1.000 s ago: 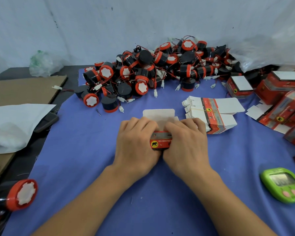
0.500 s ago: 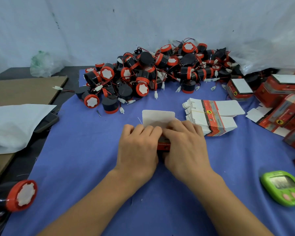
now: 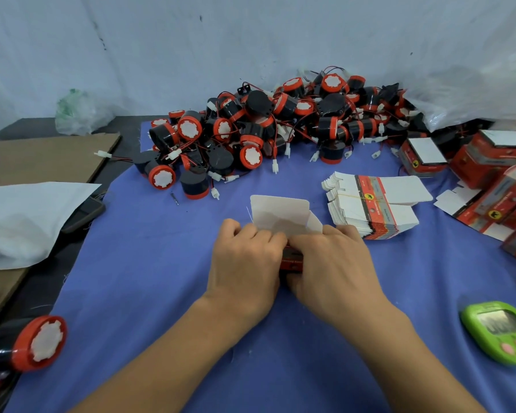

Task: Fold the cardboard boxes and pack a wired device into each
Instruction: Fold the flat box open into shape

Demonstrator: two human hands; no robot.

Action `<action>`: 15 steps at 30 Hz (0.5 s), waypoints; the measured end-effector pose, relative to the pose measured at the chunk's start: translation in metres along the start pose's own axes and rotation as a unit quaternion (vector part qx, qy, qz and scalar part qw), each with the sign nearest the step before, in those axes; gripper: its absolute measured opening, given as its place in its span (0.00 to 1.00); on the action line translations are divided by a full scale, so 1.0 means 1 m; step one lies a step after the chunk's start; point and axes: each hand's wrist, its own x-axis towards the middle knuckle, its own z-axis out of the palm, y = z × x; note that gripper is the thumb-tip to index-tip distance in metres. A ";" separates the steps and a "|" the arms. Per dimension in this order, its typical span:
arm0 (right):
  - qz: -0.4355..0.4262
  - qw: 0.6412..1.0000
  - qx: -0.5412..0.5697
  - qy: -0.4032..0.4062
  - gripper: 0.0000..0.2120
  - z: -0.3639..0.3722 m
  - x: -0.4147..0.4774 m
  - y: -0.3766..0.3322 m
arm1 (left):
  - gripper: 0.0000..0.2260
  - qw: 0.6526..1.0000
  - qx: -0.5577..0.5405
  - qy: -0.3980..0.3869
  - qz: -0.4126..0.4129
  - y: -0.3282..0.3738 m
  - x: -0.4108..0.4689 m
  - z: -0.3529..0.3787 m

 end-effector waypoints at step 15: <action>0.199 0.543 0.809 -0.106 0.11 -0.019 0.001 0.023 | 0.27 0.765 -0.579 -0.060 -0.274 -0.002 -0.004 0.011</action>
